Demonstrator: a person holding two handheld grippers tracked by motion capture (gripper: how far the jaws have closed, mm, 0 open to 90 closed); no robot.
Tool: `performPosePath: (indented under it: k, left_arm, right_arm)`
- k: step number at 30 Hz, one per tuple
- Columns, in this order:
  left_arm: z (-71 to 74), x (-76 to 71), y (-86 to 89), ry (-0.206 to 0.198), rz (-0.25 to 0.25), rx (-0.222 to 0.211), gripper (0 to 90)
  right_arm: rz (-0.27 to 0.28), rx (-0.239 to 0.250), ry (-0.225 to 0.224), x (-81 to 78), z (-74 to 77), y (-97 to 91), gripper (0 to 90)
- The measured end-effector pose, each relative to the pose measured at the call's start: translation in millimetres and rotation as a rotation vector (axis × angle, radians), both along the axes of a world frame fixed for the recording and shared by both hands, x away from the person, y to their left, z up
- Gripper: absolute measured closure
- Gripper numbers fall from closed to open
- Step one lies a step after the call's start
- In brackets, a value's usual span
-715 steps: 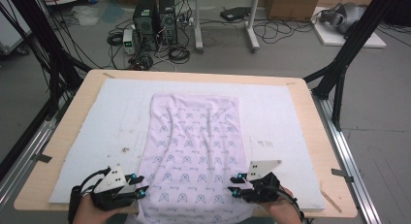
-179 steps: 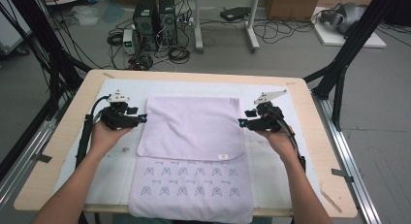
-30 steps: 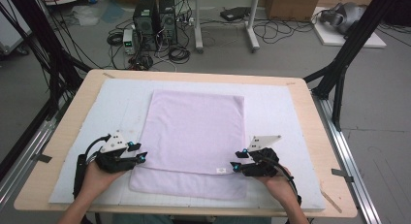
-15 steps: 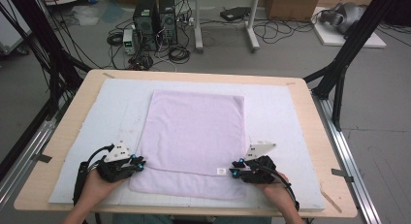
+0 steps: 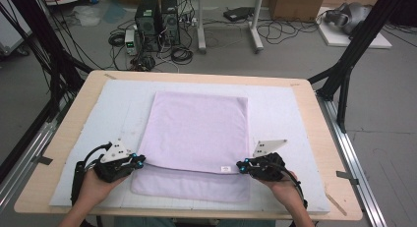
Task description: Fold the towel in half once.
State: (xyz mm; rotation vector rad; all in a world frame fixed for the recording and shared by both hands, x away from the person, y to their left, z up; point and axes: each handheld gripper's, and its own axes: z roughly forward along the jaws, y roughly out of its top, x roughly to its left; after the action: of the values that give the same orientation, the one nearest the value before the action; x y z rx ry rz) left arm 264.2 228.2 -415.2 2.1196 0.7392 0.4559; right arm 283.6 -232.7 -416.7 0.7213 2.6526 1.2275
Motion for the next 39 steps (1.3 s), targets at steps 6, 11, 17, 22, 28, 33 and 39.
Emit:
performPosePath:
  k: [6,11,17,22,28,33,39]
  left_arm:
    - [11.0,-17.9,1.3,-0.016,-0.007,-0.004,85.9]
    - [11.9,-45.2,4.4,-0.006,-0.038,-0.020,86.0]
    - [-2.6,-70.0,2.9,0.038,-0.086,0.009,67.4]
    - [-13.2,-58.7,1.0,0.055,-0.071,0.018,66.5]
    - [-27.9,-50.6,1.6,0.079,-0.055,0.029,69.0]
    - [-27.4,-48.7,1.8,0.077,-0.049,0.005,66.9]
    - [-16.2,-36.3,-1.7,0.060,-0.034,-0.047,59.4]
  right_arm:
    - [0.013,0.039,-0.029,-9.6,20.3,-4.2,87.6]
    - [0.040,0.043,-0.042,-32.9,29.7,-9.4,87.6]
    - [0.102,0.062,0.048,-54.6,13.8,-15.3,77.8]
    - [0.103,0.025,0.064,-50.4,-4.0,-6.0,71.1]
    - [0.105,0.005,0.092,-45.2,-23.2,0.8,70.0]
    - [0.091,0.025,0.099,-42.4,-25.4,-1.2,66.5]
    - [0.051,0.040,0.065,-31.9,-13.1,0.1,57.8]
